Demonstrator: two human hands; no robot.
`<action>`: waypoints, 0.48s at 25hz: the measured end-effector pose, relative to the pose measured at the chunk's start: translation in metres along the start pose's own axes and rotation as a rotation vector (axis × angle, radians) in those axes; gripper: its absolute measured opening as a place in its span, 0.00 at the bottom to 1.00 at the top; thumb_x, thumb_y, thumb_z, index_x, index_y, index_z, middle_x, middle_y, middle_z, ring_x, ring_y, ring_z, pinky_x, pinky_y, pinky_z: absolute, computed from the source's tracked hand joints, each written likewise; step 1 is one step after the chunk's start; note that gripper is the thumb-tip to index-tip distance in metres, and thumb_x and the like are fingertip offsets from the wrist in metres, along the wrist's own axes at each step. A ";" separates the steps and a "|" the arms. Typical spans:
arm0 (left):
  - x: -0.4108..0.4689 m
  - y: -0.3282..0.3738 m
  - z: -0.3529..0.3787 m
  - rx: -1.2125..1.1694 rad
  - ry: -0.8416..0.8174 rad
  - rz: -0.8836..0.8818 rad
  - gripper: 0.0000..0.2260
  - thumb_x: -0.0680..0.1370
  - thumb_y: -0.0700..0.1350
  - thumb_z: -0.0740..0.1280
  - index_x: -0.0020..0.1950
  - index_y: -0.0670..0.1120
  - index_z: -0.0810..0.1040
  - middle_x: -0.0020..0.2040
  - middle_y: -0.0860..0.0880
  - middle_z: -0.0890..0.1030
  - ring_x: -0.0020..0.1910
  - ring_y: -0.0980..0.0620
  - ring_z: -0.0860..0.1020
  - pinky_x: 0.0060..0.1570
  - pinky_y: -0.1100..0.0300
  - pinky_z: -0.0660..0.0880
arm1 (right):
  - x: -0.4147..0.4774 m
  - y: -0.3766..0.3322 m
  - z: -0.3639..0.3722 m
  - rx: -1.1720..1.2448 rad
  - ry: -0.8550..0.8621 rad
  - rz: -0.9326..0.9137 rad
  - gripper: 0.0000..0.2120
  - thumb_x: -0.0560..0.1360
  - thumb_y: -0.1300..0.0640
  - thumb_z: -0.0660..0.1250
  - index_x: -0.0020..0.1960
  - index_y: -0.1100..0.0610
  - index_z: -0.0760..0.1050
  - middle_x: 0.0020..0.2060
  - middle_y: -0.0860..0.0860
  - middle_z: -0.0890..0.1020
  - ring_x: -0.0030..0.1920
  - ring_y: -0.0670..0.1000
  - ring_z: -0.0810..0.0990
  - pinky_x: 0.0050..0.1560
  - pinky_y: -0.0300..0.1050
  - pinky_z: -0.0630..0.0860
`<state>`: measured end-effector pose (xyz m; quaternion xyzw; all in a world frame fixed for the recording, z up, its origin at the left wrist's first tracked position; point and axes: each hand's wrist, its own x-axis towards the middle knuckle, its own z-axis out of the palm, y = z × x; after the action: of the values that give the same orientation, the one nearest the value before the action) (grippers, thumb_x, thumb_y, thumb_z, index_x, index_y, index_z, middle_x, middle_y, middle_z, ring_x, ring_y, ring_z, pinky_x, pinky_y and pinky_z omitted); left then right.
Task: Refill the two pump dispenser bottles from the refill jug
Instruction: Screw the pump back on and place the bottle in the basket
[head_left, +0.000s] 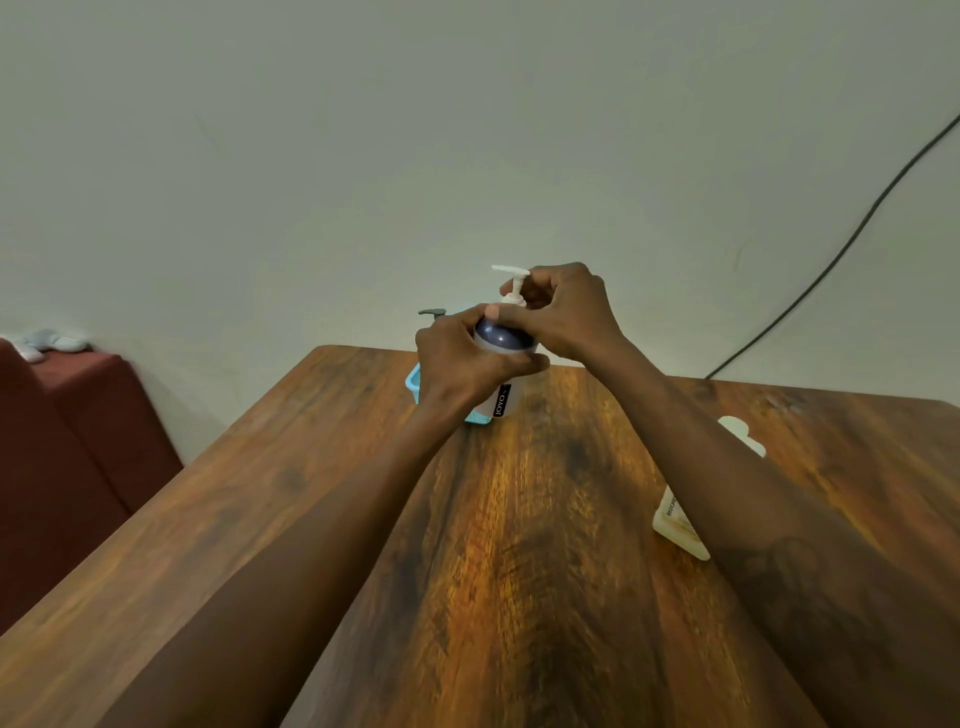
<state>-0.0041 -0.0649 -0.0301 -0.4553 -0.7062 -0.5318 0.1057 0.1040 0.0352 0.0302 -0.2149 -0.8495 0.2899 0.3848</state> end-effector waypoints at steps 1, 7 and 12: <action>0.006 -0.003 0.002 0.001 -0.008 0.000 0.26 0.63 0.59 0.83 0.56 0.50 0.84 0.47 0.55 0.84 0.41 0.61 0.80 0.43 0.74 0.74 | 0.005 0.003 0.001 0.003 -0.025 0.017 0.17 0.70 0.48 0.81 0.54 0.55 0.86 0.46 0.48 0.88 0.46 0.44 0.86 0.53 0.44 0.84; 0.056 -0.020 0.019 0.018 -0.048 -0.019 0.25 0.65 0.60 0.82 0.56 0.49 0.84 0.50 0.53 0.86 0.44 0.55 0.82 0.46 0.68 0.77 | 0.049 0.015 0.020 -0.115 0.102 -0.032 0.16 0.70 0.50 0.80 0.56 0.54 0.87 0.50 0.51 0.88 0.50 0.50 0.86 0.56 0.53 0.83; 0.124 -0.042 0.007 0.139 -0.254 -0.011 0.23 0.63 0.58 0.83 0.54 0.50 0.87 0.47 0.53 0.86 0.47 0.56 0.84 0.49 0.63 0.80 | 0.083 0.035 0.043 -0.127 0.143 -0.088 0.12 0.70 0.49 0.78 0.51 0.53 0.88 0.45 0.50 0.89 0.45 0.50 0.86 0.49 0.54 0.84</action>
<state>-0.1035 0.0060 0.0180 -0.5068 -0.7514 -0.4203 0.0437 0.0242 0.0961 0.0277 -0.2215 -0.8453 0.2021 0.4423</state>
